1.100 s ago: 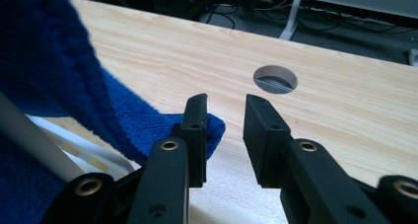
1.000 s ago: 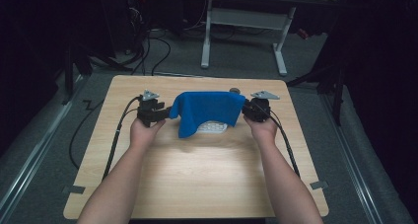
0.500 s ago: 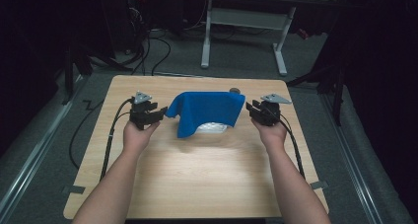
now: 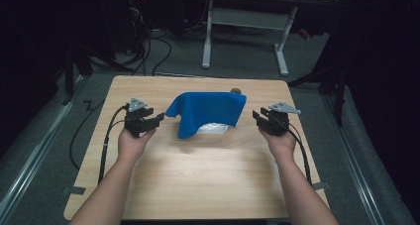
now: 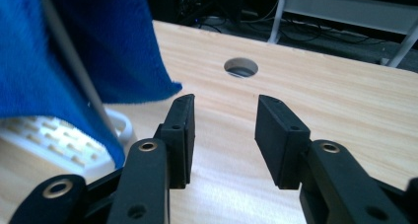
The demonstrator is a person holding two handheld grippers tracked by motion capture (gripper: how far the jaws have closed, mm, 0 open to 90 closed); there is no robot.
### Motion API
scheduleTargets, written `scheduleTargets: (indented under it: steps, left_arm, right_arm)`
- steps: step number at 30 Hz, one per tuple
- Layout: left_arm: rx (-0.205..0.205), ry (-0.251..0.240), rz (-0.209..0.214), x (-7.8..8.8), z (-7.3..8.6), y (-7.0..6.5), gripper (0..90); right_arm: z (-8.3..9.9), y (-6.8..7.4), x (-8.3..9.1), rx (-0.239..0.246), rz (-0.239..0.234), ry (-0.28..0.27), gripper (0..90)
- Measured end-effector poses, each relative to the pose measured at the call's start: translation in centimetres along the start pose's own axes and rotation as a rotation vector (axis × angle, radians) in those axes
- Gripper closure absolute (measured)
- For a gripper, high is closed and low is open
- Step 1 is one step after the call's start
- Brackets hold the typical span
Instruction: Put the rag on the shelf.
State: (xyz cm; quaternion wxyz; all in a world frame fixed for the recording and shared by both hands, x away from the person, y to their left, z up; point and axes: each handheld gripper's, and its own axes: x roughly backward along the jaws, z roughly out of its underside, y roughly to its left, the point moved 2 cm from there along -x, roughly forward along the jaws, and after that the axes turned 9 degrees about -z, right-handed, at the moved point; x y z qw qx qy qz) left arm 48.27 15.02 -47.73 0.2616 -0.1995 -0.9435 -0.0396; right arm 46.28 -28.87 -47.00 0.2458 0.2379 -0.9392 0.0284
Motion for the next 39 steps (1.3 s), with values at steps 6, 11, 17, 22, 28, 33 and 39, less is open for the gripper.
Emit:
scheduleTargets:
  steps: [6,11,17,22,28,33,39]
  left_arm:
    - [-0.005,0.015,0.013,1.0,1.2,-0.5,46.4]
    - [-0.004,0.033,0.033,2.1,3.0,-1.0,45.5]
    - [0.001,0.047,0.069,4.1,5.7,-2.0,43.6]
    - [-0.011,0.064,0.098,6.2,8.4,-2.9,42.3]
    - [-0.022,0.091,0.115,8.7,11.3,-3.8,39.5]
    - [-0.053,0.094,0.12,10.6,12.8,-4.7,38.5]
    - [-0.106,0.121,0.127,10.0,13.0,-5.5,37.7]
  right_arm:
    - [0.8,0.7,1.5,0.011,-0.011,-0.031,57.1]
    - [1.9,1.7,2.6,0.032,-0.018,0.015,52.9]
    - [3.8,3.8,4.0,0.073,-0.034,0.034,47.4]
    - [5.9,5.6,5.4,0.078,-0.044,0.03,44.6]
    - [8.4,7.1,6.8,0.037,-0.062,0.056,38.2]
    - [10.5,7.6,8.7,0.027,-0.044,0.052,35.6]
    - [11.0,7.0,8.7,-0.008,-0.029,0.062,35.8]
